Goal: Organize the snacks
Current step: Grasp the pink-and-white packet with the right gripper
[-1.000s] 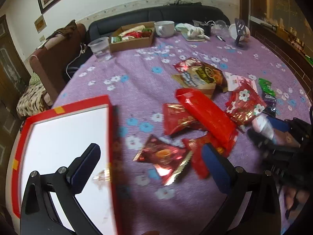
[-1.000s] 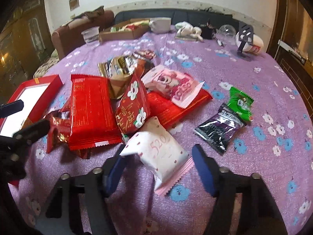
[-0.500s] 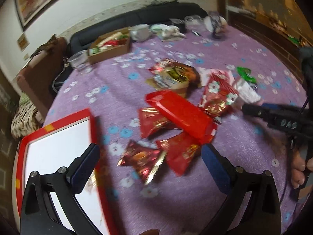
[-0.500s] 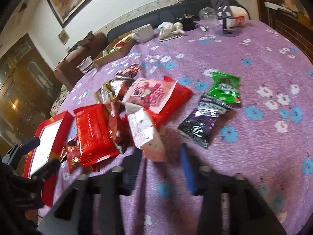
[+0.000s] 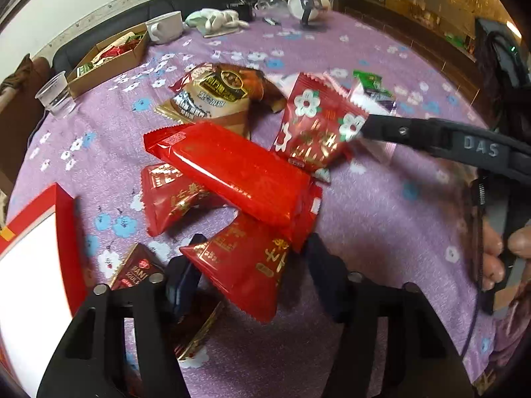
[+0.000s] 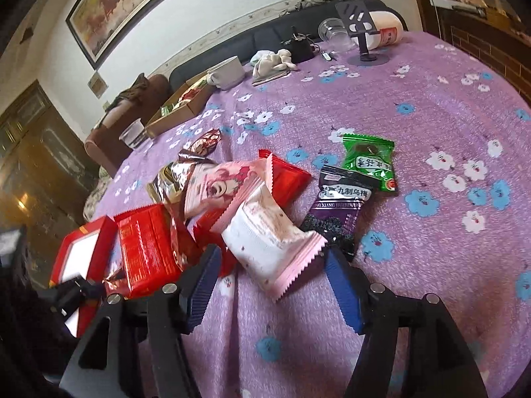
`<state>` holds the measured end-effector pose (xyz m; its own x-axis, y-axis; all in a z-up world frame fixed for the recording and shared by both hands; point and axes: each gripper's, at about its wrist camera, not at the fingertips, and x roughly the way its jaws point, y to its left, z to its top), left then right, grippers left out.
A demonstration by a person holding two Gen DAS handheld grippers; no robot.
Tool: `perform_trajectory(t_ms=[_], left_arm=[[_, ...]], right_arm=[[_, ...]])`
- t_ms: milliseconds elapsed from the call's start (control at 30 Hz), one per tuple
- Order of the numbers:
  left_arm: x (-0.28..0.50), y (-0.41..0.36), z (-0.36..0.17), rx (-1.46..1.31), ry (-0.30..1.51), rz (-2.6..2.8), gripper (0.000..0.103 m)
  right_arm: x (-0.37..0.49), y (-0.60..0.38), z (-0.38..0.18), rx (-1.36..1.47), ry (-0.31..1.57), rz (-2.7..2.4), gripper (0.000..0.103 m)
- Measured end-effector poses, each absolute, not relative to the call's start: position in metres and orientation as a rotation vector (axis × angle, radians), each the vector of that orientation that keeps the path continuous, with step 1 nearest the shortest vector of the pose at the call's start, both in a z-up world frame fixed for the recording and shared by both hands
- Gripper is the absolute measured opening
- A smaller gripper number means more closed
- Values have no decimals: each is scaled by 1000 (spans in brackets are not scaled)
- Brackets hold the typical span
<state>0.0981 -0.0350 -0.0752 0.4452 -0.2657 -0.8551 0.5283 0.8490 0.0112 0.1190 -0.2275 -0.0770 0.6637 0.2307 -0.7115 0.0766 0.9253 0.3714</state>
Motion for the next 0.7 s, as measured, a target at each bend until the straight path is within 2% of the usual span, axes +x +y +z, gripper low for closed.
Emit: perform_trajectory(t_ms=[33,100,133,267,400,700], left_arm=[[97,-36,-75,291,995,-508,52],[94,-38,-74,297,990,-518,43],[91,-39,-73,307,983,-517,42],[85,-43,-72,339,960,-490,38],[82,-43,-69,359,930,-443,33],[81,-43,-67,391,885,-381,32]], right_arm=[[120,-228,-77,400,836,92,67],[122,-227,-78,397,833,105,54],[123,-226,-80,396,841,113,39],[123,-222,-83,395,849,135,23],[121,-223,-83,406,843,132,18],[119,-222,-82,401,834,132,14]])
